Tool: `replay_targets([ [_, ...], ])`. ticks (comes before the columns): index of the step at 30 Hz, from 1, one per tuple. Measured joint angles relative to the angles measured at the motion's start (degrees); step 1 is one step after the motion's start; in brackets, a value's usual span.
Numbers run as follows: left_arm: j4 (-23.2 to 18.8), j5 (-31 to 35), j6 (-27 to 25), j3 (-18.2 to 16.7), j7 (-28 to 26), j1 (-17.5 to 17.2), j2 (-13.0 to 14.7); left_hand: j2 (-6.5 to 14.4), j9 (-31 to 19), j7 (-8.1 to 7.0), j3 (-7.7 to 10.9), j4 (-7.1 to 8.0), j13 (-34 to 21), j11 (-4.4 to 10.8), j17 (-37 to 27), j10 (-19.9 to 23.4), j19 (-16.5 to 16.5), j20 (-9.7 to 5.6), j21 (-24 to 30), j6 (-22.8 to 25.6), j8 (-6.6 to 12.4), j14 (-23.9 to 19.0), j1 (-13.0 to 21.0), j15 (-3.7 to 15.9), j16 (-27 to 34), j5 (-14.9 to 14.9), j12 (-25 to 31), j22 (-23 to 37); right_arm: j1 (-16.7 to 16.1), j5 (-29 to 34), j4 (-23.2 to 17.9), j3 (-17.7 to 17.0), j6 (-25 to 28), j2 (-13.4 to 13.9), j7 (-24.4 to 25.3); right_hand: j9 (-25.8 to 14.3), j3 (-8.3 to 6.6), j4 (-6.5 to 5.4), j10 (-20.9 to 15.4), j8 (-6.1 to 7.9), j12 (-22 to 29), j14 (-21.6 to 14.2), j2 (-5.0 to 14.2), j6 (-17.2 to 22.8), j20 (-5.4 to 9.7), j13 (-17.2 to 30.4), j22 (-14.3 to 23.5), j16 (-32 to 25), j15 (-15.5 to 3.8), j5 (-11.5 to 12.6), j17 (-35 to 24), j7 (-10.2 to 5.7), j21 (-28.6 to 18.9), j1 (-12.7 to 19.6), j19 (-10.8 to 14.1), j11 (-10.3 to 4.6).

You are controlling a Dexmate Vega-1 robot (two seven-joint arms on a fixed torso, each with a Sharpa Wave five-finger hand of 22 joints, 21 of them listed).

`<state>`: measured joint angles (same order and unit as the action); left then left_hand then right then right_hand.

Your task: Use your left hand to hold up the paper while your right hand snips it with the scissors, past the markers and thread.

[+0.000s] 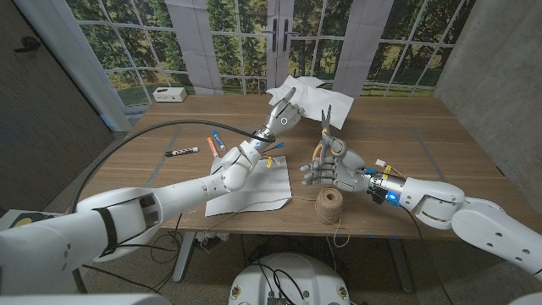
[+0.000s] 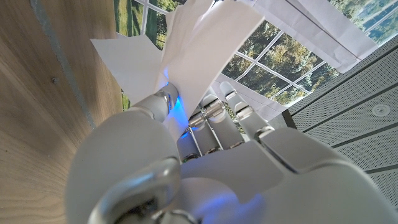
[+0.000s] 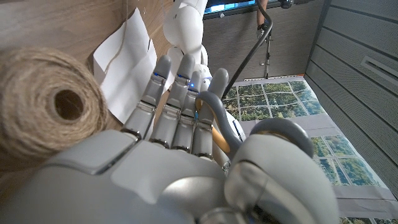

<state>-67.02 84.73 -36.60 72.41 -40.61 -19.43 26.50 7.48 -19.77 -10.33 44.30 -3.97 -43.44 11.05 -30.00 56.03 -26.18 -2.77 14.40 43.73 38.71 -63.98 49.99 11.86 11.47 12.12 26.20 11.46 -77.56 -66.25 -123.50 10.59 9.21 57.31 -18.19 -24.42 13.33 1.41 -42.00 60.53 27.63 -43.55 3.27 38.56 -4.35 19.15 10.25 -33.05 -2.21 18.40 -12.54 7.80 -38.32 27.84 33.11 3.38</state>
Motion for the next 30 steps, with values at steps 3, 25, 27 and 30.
replay_targets([
  [3, -0.1, 0.3, 0.0, 0.1, 0.2, 0.2, 0.0, 0.0, 0.0, 0.0, 0.0, 0.0, 0.0, 0.0, 0.0, 0.0, 0.0, 0.0, 0.0, 0.0, 0.0, 0.0, 0.0, 0.0, 0.0, 0.0, 0.0, 0.0, 0.4, -0.1, -0.1, 0.6, 0.3, 0.2, 0.2, 0.0, 0.0, 0.0, 0.0, -0.22, 0.0, 0.0, 0.0, 0.0, -0.17, 0.0, 0.0, 0.2, 0.0, 0.0, 0.0, 0.0, 0.0, 0.0, -0.2, 0.0],
  [25, -2.1, 0.9, 0.1, -0.8, 0.2, 0.6, 1.3, 0.0, 0.0, 0.02, -0.01, 0.0, 0.0, 0.01, 0.0, 0.0, 0.0, 0.0, -0.2, 0.0, 0.0, 0.0, 0.0, 0.0, 0.0, 0.0, 0.2, 0.0, 2.9, -0.9, 0.6, 3.0, 2.0, 0.5, 1.3, 0.3, 0.0, -0.01, 0.0, -0.46, 0.0, 0.0, 0.23, 0.0, -0.38, 0.1, 0.0, 0.4, 0.0, 0.0, 0.0, 0.0, 0.6, -0.2, 0.1, 0.0],
  [27, -2.2, 1.0, 0.3, -1.0, 0.1, 0.5, 1.5, 0.0, 0.0, 0.08, -0.01, 0.0, 0.0, 0.01, 0.0, 0.0, 0.0, 0.0, -0.2, 0.1, 0.0, 0.0, 0.0, 0.0, 0.0, 0.0, 0.2, 0.0, 3.0, -1.0, 0.6, 3.1, 2.1, 0.6, 1.4, 0.3, 0.0, -0.01, 0.0, -0.46, 0.0, 0.0, 0.23, 0.0, -0.38, 0.1, 0.0, 0.4, 0.0, 0.0, 0.0, 0.0, 0.8, -0.2, 0.1, 0.0],
  [30, -2.3, 1.1, 0.5, -1.1, -0.1, 0.4, 1.6, 0.0, 0.0, 0.09, -0.01, 0.0, 0.0, 0.01, 0.0, 0.0, 0.0, 0.0, -0.2, 0.1, 0.0, 0.0, 0.0, 0.0, 0.0, -0.2, 0.2, 0.0, 3.0, -1.0, 0.7, 3.1, 2.2, 0.7, 1.7, 0.3, 0.0, -0.01, 0.0, -0.46, 0.0, 0.0, 0.23, 0.0, -0.38, 0.1, 0.0, 0.4, 0.0, 0.0, 0.0, 0.0, 0.8, -0.2, 0.1, 0.0],
])
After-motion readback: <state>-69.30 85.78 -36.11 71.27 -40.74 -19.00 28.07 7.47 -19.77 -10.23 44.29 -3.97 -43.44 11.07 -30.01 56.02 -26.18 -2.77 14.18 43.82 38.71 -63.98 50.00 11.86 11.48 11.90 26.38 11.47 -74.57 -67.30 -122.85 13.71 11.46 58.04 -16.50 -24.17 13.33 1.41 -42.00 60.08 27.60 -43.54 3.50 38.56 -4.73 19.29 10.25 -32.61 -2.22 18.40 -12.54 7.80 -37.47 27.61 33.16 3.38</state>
